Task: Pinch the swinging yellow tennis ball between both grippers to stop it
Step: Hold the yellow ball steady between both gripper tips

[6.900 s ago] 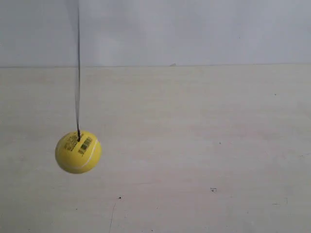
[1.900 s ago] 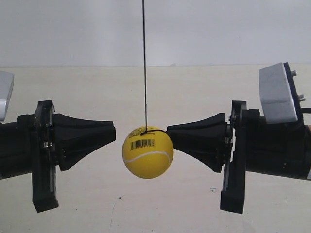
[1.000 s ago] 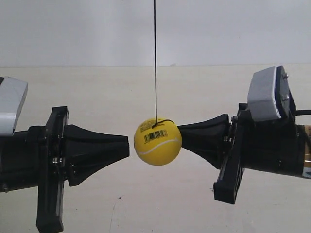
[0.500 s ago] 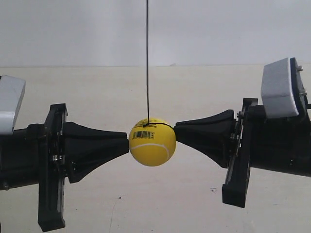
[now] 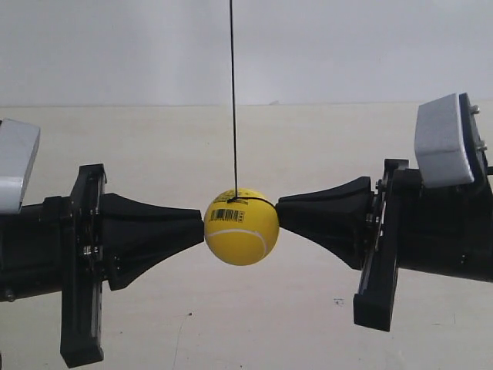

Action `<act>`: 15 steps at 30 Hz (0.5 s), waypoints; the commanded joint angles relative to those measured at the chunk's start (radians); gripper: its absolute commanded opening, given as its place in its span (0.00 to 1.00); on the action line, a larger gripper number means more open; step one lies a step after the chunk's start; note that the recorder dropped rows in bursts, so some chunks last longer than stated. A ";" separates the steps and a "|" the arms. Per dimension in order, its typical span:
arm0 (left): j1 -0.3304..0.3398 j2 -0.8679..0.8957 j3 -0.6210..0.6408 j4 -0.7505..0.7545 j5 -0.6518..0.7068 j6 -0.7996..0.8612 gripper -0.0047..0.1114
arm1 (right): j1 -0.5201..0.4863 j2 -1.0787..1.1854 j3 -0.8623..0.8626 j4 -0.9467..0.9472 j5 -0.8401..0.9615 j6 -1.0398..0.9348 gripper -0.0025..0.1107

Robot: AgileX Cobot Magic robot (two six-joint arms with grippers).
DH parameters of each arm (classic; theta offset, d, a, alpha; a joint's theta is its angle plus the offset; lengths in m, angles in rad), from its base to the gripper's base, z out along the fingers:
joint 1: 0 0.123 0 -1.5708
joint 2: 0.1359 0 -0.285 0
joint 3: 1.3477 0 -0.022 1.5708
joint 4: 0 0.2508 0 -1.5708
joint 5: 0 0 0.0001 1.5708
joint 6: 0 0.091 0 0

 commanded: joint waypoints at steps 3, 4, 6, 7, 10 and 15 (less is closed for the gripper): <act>-0.006 -0.007 -0.002 -0.003 -0.010 0.004 0.08 | 0.001 -0.009 -0.003 -0.029 -0.048 0.002 0.02; -0.006 -0.007 -0.002 -0.003 -0.010 0.004 0.08 | 0.001 -0.009 -0.003 -0.029 -0.048 0.002 0.02; -0.006 -0.007 -0.002 0.002 -0.010 0.004 0.08 | 0.001 -0.009 -0.003 -0.031 -0.048 0.002 0.02; -0.006 -0.007 -0.002 0.004 -0.010 0.004 0.08 | 0.001 -0.009 -0.003 -0.031 -0.048 0.002 0.02; -0.006 -0.007 -0.002 0.008 -0.010 0.004 0.08 | 0.001 -0.009 -0.003 -0.033 -0.048 0.002 0.02; -0.006 -0.007 -0.002 0.010 -0.010 0.004 0.08 | 0.001 -0.009 -0.003 -0.033 -0.048 0.002 0.02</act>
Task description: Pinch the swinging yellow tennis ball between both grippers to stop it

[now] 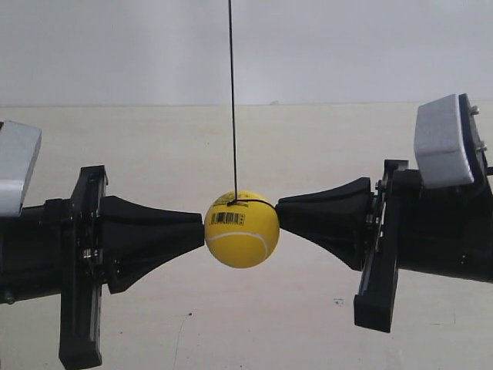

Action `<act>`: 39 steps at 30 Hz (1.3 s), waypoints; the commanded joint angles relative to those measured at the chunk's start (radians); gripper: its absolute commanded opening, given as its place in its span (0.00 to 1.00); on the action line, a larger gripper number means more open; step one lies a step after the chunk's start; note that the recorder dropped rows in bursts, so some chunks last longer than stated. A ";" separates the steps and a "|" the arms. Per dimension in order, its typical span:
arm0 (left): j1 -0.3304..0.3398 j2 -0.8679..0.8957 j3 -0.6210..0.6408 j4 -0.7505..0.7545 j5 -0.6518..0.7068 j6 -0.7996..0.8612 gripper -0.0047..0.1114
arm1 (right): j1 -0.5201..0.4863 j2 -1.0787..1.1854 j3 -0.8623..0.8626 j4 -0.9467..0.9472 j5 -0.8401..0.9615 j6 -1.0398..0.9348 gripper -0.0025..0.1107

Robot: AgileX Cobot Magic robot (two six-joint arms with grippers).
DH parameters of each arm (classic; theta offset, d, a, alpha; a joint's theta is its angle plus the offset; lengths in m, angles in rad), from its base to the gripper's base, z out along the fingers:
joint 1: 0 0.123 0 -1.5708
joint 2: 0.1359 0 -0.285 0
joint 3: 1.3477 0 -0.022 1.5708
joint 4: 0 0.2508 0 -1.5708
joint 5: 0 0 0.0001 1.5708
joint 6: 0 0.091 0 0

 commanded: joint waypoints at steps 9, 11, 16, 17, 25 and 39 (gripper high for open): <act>-0.006 -0.007 -0.002 -0.002 -0.010 -0.001 0.08 | 0.001 -0.009 -0.003 -0.029 -0.048 -0.003 0.02; -0.006 -0.007 -0.002 -0.002 -0.010 -0.004 0.08 | 0.001 -0.009 -0.003 -0.029 -0.048 -0.003 0.02; -0.006 -0.007 -0.002 -0.002 -0.010 -0.004 0.08 | 0.001 -0.009 -0.003 -0.029 -0.048 -0.003 0.02; -0.006 -0.007 -0.002 -0.002 -0.010 -0.014 0.08 | 0.001 -0.009 -0.003 -0.029 -0.052 -0.003 0.02; -0.004 -0.007 -0.002 -0.009 -0.010 -0.016 0.08 | 0.001 -0.011 -0.003 -0.023 0.017 -0.023 0.02; 0.081 -0.007 -0.002 -0.004 -0.010 -0.042 0.08 | 0.001 -0.020 -0.003 0.020 0.139 -0.025 0.02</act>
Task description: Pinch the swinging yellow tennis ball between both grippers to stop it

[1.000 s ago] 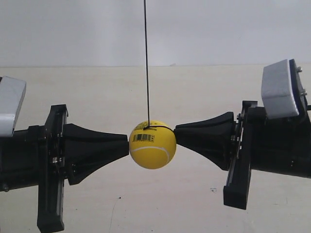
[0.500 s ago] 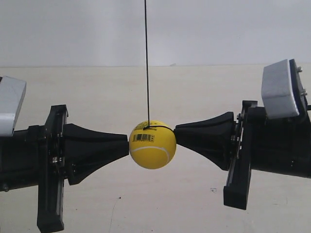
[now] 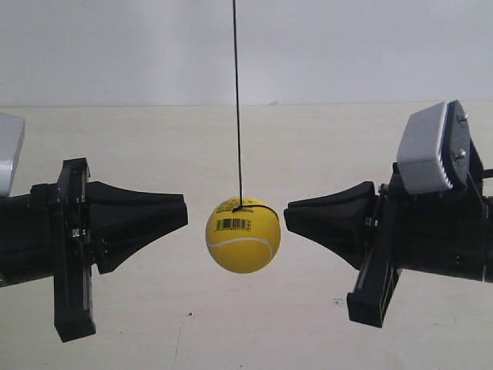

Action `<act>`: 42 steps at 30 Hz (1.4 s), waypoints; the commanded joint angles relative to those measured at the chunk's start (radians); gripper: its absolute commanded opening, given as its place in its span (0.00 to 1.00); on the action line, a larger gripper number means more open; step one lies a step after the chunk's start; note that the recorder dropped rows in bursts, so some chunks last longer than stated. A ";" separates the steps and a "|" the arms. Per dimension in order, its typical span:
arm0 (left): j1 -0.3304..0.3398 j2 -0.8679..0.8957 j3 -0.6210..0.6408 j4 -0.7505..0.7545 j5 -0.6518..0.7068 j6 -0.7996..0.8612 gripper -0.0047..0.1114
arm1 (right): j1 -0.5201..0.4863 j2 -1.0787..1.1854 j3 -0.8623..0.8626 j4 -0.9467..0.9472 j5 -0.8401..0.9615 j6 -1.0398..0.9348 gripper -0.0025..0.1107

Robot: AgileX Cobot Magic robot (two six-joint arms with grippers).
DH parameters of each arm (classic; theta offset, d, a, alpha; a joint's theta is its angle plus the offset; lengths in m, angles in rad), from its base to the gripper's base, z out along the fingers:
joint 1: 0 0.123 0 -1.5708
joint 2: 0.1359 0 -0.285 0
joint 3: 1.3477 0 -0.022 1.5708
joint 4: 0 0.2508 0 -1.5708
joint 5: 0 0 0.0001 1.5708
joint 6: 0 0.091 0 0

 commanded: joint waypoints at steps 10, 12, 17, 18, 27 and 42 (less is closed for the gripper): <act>0.070 -0.062 0.007 -0.095 -0.010 -0.092 0.08 | 0.001 -0.255 0.014 0.053 0.368 0.093 0.02; 0.072 -0.095 0.029 -0.184 -0.010 -0.092 0.08 | 0.001 -0.317 0.030 0.097 0.420 0.076 0.02; 0.072 -0.202 0.066 -0.409 0.063 -0.092 0.08 | 0.001 -0.479 0.062 0.177 0.456 0.032 0.02; 0.072 -0.224 0.068 -0.433 0.098 -0.092 0.08 | 0.001 -0.513 0.067 0.177 0.474 0.033 0.02; 0.072 -0.478 0.075 -0.524 0.462 -0.135 0.08 | 0.001 -0.768 0.124 0.282 0.527 0.016 0.02; 0.072 -0.874 0.075 -0.549 0.756 -0.192 0.08 | 0.001 -1.061 0.156 0.334 0.642 0.041 0.02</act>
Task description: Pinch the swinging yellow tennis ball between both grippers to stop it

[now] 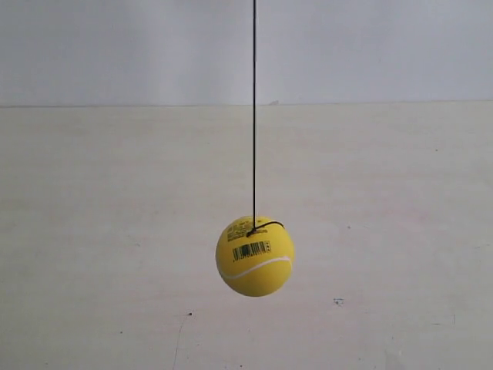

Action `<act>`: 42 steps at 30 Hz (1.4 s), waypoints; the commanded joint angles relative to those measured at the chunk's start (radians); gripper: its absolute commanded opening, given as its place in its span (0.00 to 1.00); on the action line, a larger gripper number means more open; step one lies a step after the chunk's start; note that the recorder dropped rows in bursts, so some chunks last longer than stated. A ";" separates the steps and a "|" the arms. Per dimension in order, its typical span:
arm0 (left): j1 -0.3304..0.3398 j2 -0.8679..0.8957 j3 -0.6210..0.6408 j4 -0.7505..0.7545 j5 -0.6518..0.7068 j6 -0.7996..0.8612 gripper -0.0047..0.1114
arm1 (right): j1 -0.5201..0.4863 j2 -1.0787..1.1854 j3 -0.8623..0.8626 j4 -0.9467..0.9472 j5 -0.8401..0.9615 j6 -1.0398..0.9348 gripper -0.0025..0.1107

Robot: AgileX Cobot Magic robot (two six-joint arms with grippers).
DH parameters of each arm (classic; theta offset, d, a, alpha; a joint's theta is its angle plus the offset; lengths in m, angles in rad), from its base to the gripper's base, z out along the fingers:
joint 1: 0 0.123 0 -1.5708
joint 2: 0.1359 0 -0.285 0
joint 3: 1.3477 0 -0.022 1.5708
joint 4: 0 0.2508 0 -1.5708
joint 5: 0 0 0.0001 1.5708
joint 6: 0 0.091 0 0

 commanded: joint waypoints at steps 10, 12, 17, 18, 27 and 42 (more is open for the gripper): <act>0.003 -0.364 0.003 -0.013 0.167 -0.031 0.08 | 0.001 -0.150 0.005 0.031 0.016 0.008 0.02; 0.003 -0.412 0.003 -0.013 0.205 -0.031 0.08 | 0.001 -0.165 0.005 0.031 0.016 0.008 0.02; 0.003 -0.560 0.003 -0.013 0.237 -0.031 0.08 | 0.001 -0.204 0.005 0.031 0.016 0.008 0.02; 0.003 -0.581 0.003 -0.013 0.237 -0.031 0.08 | 0.001 -0.207 0.005 0.031 0.016 0.008 0.02; 0.003 -0.636 0.001 -0.005 0.222 -0.038 0.08 | 0.001 -0.206 0.005 0.031 0.021 0.008 0.02; 0.003 -0.636 0.003 -0.005 0.229 -0.038 0.08 | 0.001 -0.206 0.005 0.031 0.015 0.008 0.02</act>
